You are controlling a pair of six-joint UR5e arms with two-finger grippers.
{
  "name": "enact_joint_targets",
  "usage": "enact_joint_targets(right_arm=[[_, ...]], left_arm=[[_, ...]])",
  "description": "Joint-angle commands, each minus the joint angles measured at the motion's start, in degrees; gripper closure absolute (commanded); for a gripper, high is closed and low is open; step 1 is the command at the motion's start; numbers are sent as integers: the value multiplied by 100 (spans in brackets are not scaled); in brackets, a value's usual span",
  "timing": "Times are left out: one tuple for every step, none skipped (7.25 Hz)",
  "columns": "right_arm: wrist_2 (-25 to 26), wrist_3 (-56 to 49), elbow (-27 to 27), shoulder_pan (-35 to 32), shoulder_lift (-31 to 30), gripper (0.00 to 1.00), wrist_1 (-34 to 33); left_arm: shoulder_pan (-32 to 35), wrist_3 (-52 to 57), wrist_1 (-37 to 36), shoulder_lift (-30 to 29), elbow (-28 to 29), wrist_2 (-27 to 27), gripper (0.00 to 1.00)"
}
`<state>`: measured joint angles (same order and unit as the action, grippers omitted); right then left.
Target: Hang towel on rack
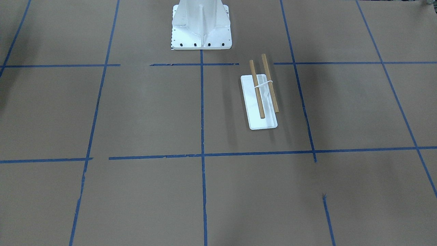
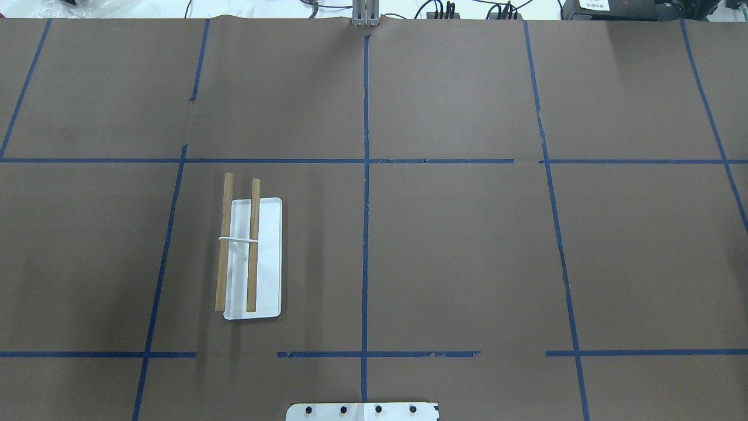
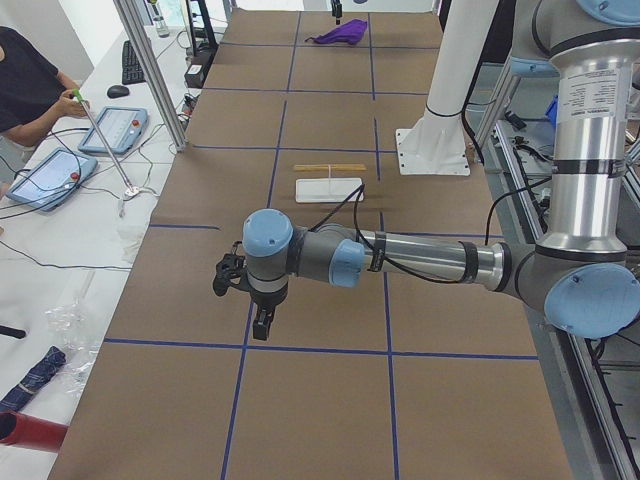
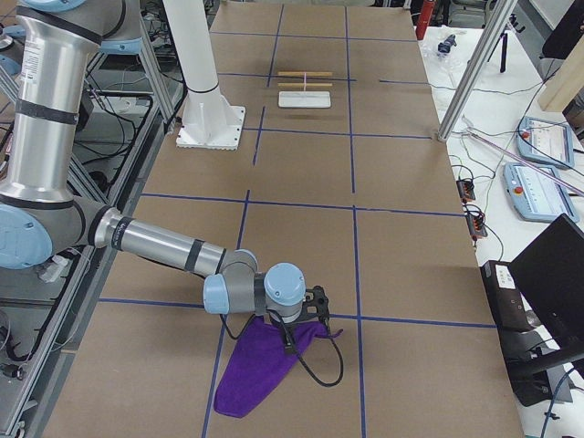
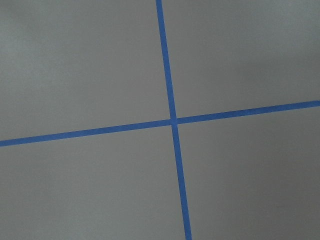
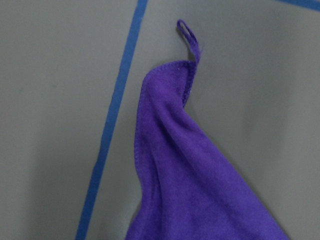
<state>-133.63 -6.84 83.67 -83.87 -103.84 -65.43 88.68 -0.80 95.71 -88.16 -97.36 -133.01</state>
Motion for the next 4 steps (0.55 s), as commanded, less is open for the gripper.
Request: enact_joint_targets(right_arm=[[274, 34, -954, 362, -13, 0, 1141], [294, 43, -1193, 467, 13, 0, 1312], [285, 60, -1212, 564, 31, 0, 1313], [259, 69, -1213, 574, 31, 0, 1313]], left_arm=[[0, -8, 80, -9, -2, -32, 0], [0, -8, 71, -35, 7, -32, 0], [0, -8, 80, -44, 7, -32, 0], [0, -8, 80, -44, 7, -32, 0]])
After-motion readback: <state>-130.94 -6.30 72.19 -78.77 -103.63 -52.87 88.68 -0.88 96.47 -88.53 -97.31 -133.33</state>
